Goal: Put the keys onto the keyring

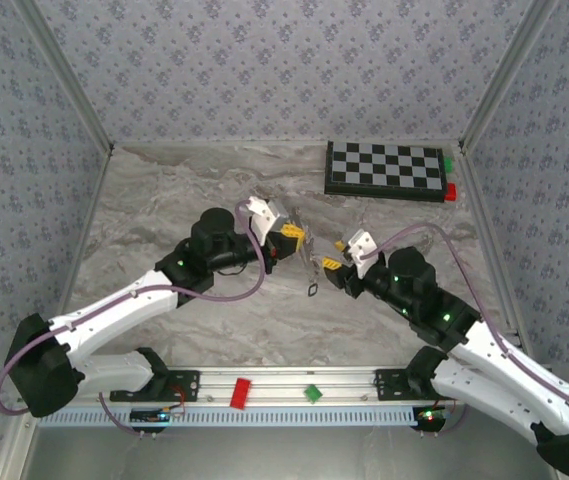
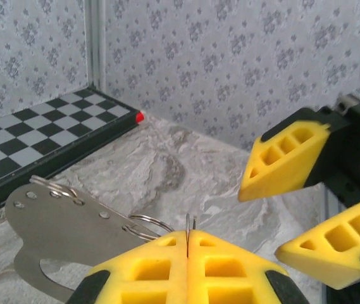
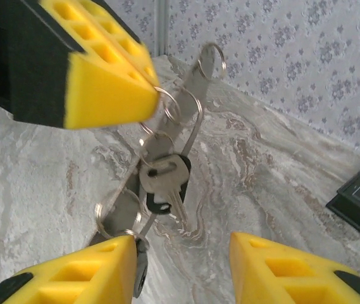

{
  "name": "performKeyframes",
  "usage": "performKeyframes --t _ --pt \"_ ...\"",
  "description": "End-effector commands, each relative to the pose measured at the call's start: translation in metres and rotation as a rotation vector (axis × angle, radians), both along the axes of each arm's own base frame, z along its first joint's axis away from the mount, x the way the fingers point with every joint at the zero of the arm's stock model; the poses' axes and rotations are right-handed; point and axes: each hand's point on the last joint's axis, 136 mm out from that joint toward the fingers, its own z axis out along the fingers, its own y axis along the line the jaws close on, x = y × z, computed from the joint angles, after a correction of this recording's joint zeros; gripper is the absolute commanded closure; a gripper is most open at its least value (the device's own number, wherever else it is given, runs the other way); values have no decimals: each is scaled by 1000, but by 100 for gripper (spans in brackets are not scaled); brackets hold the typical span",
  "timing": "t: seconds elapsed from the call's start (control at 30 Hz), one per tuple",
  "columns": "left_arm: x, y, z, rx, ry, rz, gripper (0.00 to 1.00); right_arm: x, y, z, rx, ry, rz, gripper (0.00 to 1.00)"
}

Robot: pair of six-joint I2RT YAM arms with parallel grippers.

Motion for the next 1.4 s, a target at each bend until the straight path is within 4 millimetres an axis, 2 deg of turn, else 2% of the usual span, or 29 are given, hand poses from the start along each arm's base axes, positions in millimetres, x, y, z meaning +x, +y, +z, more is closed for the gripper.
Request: performKeyframes --t 0.0,0.27,0.57,0.87,1.17,1.37 --pt "-3 0 29 -139 -33 -56 100 5 0 16 174 61 1 57" --pt "-12 5 38 -214 -21 -131 100 27 -2 44 450 144 88 56" --pt "-7 9 45 -276 43 -136 100 26 19 62 566 128 248 60" --pt "-4 6 44 -285 69 -135 100 21 38 58 564 160 335 62" --pt "-6 8 46 -288 70 -138 100 23 49 51 560 195 369 64" --pt "-6 8 44 -287 70 -135 100 22 56 52 558 202 400 71"
